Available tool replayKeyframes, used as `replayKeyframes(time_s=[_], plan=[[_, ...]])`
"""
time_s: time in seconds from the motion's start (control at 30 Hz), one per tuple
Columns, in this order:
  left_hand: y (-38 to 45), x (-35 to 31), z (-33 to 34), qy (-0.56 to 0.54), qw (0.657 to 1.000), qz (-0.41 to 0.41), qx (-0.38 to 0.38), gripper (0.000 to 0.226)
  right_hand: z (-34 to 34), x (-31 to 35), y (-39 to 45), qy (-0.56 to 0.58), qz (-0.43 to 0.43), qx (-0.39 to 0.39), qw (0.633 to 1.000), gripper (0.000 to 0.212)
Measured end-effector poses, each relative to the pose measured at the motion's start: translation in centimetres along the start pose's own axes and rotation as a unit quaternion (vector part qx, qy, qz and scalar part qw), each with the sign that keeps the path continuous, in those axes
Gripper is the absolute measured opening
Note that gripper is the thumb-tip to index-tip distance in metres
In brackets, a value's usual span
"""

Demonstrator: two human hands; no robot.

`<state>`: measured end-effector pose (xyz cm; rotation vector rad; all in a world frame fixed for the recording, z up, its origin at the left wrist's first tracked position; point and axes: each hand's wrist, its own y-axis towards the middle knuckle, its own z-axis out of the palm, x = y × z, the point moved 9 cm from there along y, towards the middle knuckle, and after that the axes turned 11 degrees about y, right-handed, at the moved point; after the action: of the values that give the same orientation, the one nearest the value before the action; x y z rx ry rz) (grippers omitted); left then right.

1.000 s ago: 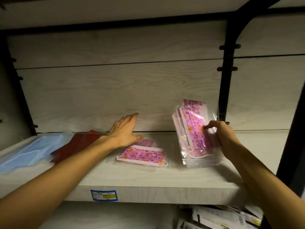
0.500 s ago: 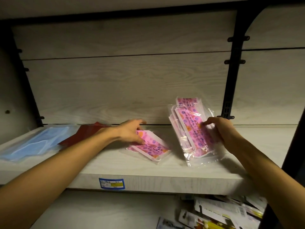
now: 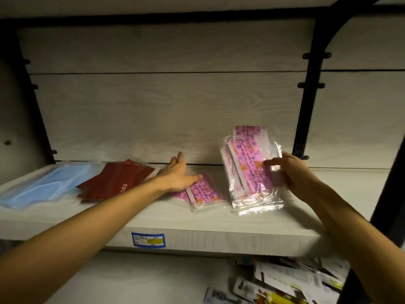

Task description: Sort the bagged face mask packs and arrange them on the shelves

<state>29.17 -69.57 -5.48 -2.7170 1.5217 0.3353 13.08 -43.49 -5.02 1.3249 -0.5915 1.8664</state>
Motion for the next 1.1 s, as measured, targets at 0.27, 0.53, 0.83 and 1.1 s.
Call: replayKeyframes(time_s=[0.27, 0.53, 0.83, 1.1], plan=[[-1.1, 1.0, 0.6, -0.405, 0.898, -0.103, 0.138, 0.037, 4.0, -4.5, -0.4, -0.122, 0.077, 0.031, 0.989, 0.030], [-1.9, 2.4, 2.3, -0.540, 0.809, -0.178, 0.150, 0.011, 4.3, -3.9, -1.1, -0.138, 0.062, 0.022, 0.988, 0.048], [-1.5, 1.3, 2.0, -0.539, 0.825, -0.149, 0.090, 0.009, 3.8, -2.4, -1.0, -0.076, 0.000, 0.010, 0.997, 0.058], [-1.6, -2.0, 0.7, -0.683, 0.716, -0.105, 0.100, 0.042, 6.0, -2.0, -1.6, -0.077, -0.077, -0.010, 0.994, 0.040]])
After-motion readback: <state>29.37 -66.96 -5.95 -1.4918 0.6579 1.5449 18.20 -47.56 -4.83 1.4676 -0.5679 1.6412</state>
